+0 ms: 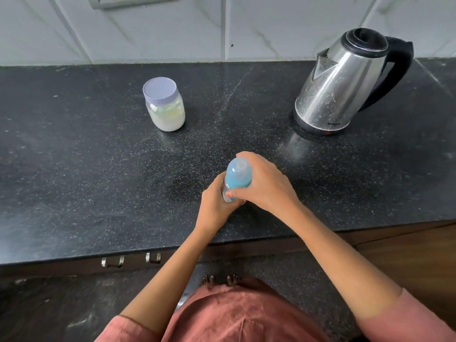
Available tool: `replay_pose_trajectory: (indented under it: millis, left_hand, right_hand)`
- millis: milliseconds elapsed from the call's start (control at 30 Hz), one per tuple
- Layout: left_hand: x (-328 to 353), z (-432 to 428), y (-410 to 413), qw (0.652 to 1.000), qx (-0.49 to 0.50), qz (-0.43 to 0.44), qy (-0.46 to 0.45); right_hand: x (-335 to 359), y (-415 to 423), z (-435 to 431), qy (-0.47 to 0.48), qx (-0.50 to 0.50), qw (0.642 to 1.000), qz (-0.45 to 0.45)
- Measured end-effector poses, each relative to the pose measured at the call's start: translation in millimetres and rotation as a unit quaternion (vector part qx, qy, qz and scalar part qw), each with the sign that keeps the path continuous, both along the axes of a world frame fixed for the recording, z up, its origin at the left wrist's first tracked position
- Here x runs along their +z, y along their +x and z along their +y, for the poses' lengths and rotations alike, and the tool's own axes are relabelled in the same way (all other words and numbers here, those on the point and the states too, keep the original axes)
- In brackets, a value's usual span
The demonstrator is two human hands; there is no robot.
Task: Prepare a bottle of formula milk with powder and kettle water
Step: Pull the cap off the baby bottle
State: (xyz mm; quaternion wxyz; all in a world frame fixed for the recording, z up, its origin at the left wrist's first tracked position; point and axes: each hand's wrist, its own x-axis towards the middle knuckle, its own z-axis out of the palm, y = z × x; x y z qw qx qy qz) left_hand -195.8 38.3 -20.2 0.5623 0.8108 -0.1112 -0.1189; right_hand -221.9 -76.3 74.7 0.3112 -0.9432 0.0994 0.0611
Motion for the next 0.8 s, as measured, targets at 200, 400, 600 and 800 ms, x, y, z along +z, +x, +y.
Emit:
replay_pose_trajectory:
  millis: [200, 400, 600, 800]
  left_hand:
    - [1, 1, 0, 1.000, -0.002, 0.002, -0.013]
    - [3, 2, 4, 1.000, -0.028, -0.002, -0.009]
    - [4, 5, 8, 0.999, -0.054, 0.006, 0.001]
    - [6, 5, 7, 0.999, -0.049, -0.004, 0.011]
  right_hand:
    - [9, 16, 10, -0.193, 0.061, 0.979, 0.025]
    - [17, 25, 10, -0.209, 0.138, 0.968, 0.034]
    - [22, 30, 4, -0.205, 0.250, 0.945, 0.046]
    - [29, 34, -4, -0.212, 0.322, 0.919, 0.084]
